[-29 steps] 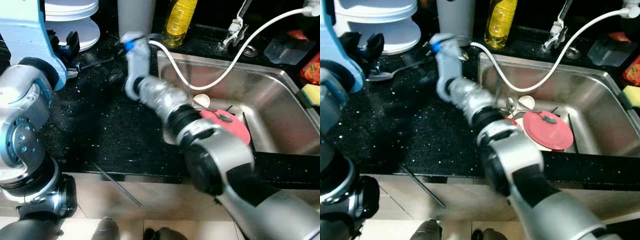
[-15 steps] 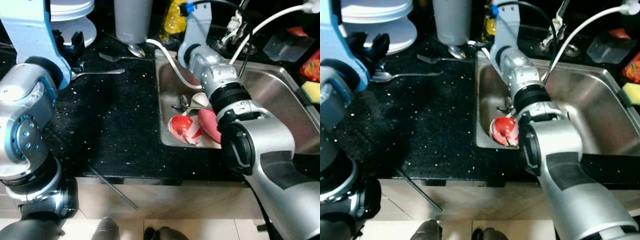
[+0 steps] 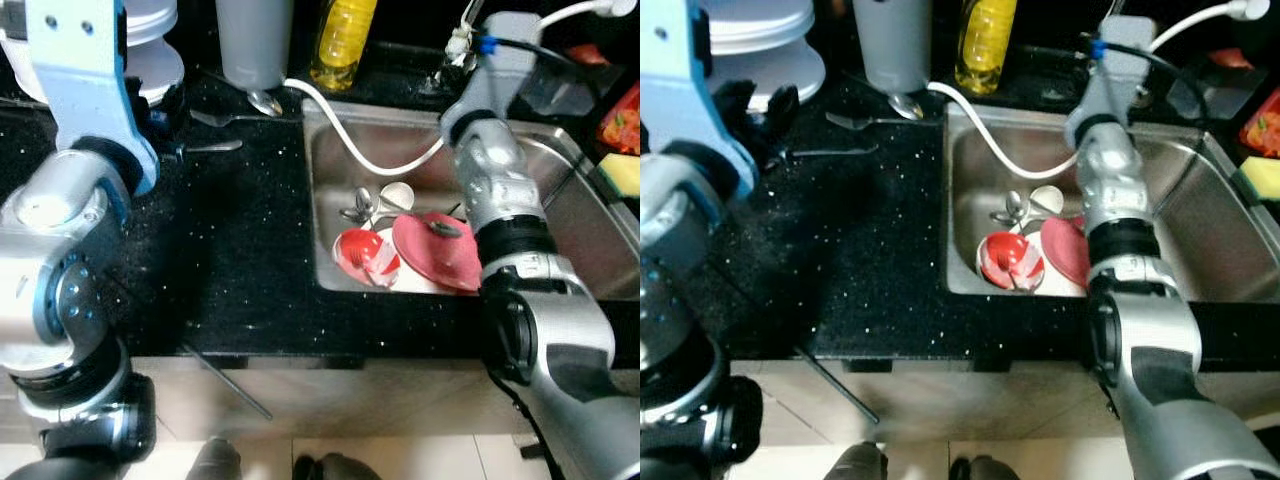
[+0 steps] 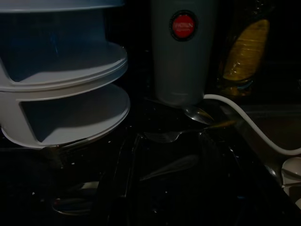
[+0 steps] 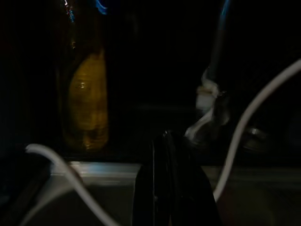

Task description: Kitchen organization

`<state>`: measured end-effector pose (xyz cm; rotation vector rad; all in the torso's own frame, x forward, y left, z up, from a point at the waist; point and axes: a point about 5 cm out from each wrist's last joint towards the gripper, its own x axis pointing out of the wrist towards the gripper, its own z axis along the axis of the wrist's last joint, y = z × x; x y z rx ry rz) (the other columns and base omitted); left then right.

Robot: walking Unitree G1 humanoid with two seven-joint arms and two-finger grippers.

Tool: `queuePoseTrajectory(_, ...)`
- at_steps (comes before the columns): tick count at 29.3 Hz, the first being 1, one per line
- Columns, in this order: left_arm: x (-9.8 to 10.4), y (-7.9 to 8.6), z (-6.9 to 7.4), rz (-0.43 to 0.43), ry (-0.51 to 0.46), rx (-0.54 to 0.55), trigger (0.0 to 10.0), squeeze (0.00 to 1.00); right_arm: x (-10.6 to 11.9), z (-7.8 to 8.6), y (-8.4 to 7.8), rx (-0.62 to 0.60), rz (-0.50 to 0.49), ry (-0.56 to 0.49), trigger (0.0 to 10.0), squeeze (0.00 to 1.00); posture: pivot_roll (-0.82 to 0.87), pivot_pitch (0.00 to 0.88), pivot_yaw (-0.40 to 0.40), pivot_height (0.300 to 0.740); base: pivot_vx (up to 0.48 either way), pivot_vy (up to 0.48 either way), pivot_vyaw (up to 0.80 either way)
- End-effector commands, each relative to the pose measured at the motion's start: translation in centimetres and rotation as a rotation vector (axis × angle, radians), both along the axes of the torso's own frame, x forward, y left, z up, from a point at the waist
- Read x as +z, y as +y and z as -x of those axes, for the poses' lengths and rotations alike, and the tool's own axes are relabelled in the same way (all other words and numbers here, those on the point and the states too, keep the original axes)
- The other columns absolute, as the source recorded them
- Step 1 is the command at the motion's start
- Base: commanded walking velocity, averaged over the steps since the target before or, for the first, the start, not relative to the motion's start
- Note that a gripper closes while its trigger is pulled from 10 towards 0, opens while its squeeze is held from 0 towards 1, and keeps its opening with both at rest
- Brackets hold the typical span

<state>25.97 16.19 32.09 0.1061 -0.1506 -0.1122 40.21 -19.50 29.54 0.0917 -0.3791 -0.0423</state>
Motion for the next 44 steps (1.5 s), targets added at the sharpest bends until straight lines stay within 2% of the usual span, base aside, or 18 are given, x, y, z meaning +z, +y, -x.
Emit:
queuePoseTrajectory(1,0.1,-1.0,0.4,-0.021,-0.042,-0.030,10.0,0.00,0.9,0.7,-0.6,-0.020,-0.033,-0.060,10.0,0.00,0.27,0.036,-0.051,0.740,0.000,0.000,0.00)
queuePoseTrajectory(5,0.0,-2.8,0.8,-0.055,-0.095,-0.088,10.0,0.00,2.7,2.5,-1.9,-0.073,-0.057,-0.195,10.0,0.00,0.24,0.030,-0.026,0.740,0.000,0.000,0.00)
queuePoseTrajectory(10,-0.6,-3.5,0.9,-0.057,-0.088,-0.126,10.0,0.00,3.1,3.3,-3.0,-0.126,-0.064,-0.235,10.0,0.00,0.23,0.028,-0.014,0.740,0.000,0.000,0.00)
queuePoseTrajectory(12,-1.8,-4.0,0.9,-0.034,-0.065,-0.156,10.0,0.00,2.4,4.2,-3.8,-0.159,-0.050,-0.237,10.0,0.00,0.22,0.026,-0.006,0.740,0.000,0.000,0.00)
queuePoseTrajectory(14,-2.6,-4.0,1.0,-0.033,-0.051,-0.154,10.0,0.00,1.9,4.6,-3.8,-0.157,-0.034,-0.229,10.0,0.00,0.20,0.025,0.003,0.740,0.000,0.000,0.00)
queuePoseTrajectory(17,-4.9,-3.8,0.9,-0.034,-0.004,-0.124,10.0,0.00,0.5,5.8,-3.3,-0.137,-0.013,-0.189,10.0,0.00,0.18,0.021,0.010,0.740,0.000,0.000,0.00)
queuePoseTrajectory(18,-4.9,-3.8,0.9,-0.034,-0.004,-0.124,10.0,0.00,0.5,5.8,-3.3,-0.137,-0.013,-0.189,10.0,0.00,0.18,0.021,0.010,0.740,0.000,0.000,0.00)
queuePoseTrajectory(21,-7.1,-3.3,1.0,-0.090,0.018,-0.058,10.0,0.00,-1.2,6.9,-3.2,-0.128,0.028,-0.143,10.0,0.00,0.15,0.013,0.016,0.740,0.000,0.000,0.00)
queuePoseTrajectory(22,-7.4,-3.3,1.1,-0.116,0.008,-0.052,10.0,0.00,-1.5,7.2,-3.4,-0.133,0.037,-0.143,10.0,0.00,0.14,0.007,0.020,0.740,0.000,0.000,0.00)
queuePoseTrajectory(24,-7.7,-3.1,1.2,-0.114,0.008,-0.036,10.0,0.00,-1.5,7.5,-3.4,-0.139,0.047,-0.148,10.0,0.00,0.14,0.004,0.022,0.740,0.000,0.000,0.00)
queuePoseTrajectory(25,-8.0,-3.0,1.2,-0.079,0.016,-0.034,10.0,0.00,-1.6,7.8,-3.4,-0.140,0.056,-0.153,10.0,0.00,0.13,0.002,0.024,0.740,0.000,0.000,0.00)
queuePoseTrajectory(29,-9.2,-1.8,0.4,-0.081,0.021,0.066,10.0,0.00,-1.9,8.5,-2.3,-0.096,0.105,-0.169,10.0,0.00,0.12,0.000,0.033,0.740,0.000,0.000,0.00)
queuePoseTrajectory(35,-9.3,-1.8,0.1,-0.067,0.008,0.075,10.0,0.00,-1.8,8.6,-1.8,-0.099,0.087,-0.163,10.0,0.00,0.10,0.000,0.036,0.740,0.000,0.000,0.00)
queuePoseTrajectory(38,-9.5,-2.1,-0.2,-0.065,-0.010,0.071,10.0,0.00,-1.9,8.4,-1.5,-0.108,0.053,-0.156,10.0,0.00,0.10,0.000,0.035,0.740,0.000,0.000,0.00)
queuePoseTrajectory(40,-9.5,-1.9,-0.6,-0.045,-0.029,0.100,10.0,0.00,-1.8,8.3,-0.8,-0.070,0.023,-0.155,10.0,0.00,0.09,0.000,0.033,0.740,0.000,0.000,0.00)
queuePoseTrajectory(44,-9.4,-1.8,-0.8,-0.032,-0.038,0.108,10.0,0.00,-1.6,8.3,-0.6,-0.067,0.034,-0.159,10.0,0.00,0.10,0.000,0.027,0.740,0.000,0.000,0.00)
